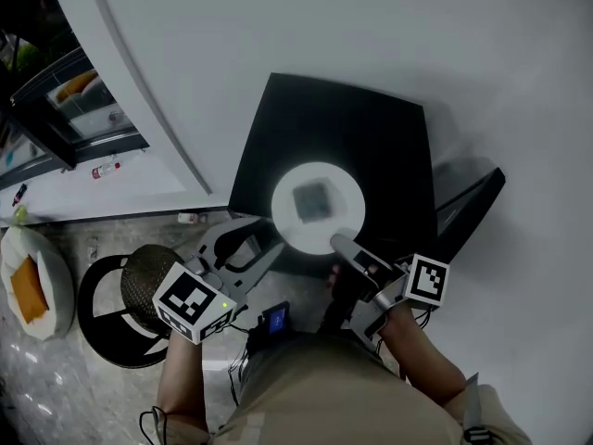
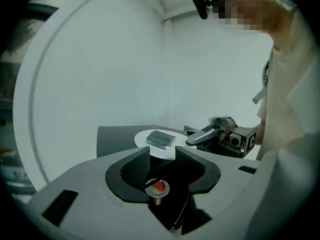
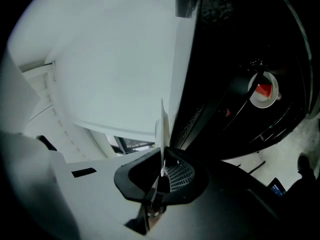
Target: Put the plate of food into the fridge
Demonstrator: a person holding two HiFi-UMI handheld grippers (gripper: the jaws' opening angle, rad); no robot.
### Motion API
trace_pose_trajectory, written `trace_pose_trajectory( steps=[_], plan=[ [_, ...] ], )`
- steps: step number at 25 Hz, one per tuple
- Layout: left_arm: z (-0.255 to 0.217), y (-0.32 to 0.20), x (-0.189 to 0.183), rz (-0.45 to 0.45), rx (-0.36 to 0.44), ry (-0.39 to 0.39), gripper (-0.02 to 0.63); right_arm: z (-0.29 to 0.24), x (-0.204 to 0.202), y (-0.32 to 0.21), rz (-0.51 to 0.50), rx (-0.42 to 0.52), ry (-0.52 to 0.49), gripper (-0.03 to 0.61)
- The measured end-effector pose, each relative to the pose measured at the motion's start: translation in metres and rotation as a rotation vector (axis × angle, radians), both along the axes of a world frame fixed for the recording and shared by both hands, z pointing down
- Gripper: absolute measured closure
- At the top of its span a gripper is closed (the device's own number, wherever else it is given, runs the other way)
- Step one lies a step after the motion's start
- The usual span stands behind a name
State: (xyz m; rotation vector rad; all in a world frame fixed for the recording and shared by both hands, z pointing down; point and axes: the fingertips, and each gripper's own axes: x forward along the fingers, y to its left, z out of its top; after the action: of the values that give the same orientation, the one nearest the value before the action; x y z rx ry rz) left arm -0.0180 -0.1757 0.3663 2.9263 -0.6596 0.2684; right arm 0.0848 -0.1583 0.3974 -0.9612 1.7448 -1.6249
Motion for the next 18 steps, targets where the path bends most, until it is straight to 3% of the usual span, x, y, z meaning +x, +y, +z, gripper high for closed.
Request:
trace_pose_trajectory(
  steps=[3, 5, 13, 18],
  plan=[
    [0.002, 0.003, -0.008, -0.047, -0.152, 0.169, 0.458, 0.000, 0.001, 0.003, 0.006, -0.014, -0.022, 0.546],
    [0.005, 0.007, -0.006, -0.040, -0.235, 0.238, 0.457, -0.001, 0.002, 0.004, 0.007, -0.026, -0.039, 0.546],
    [0.014, 0.014, 0.008, 0.015, -0.401, 0.385, 0.457, 0.000, -0.008, 0.018, -0.027, -0.036, -0.061, 0.546],
    [0.015, 0.020, 0.012, 0.053, -0.439, 0.428, 0.456, 0.000, -0.010, 0.027, -0.041, -0.033, -0.063, 0.546]
  ],
)
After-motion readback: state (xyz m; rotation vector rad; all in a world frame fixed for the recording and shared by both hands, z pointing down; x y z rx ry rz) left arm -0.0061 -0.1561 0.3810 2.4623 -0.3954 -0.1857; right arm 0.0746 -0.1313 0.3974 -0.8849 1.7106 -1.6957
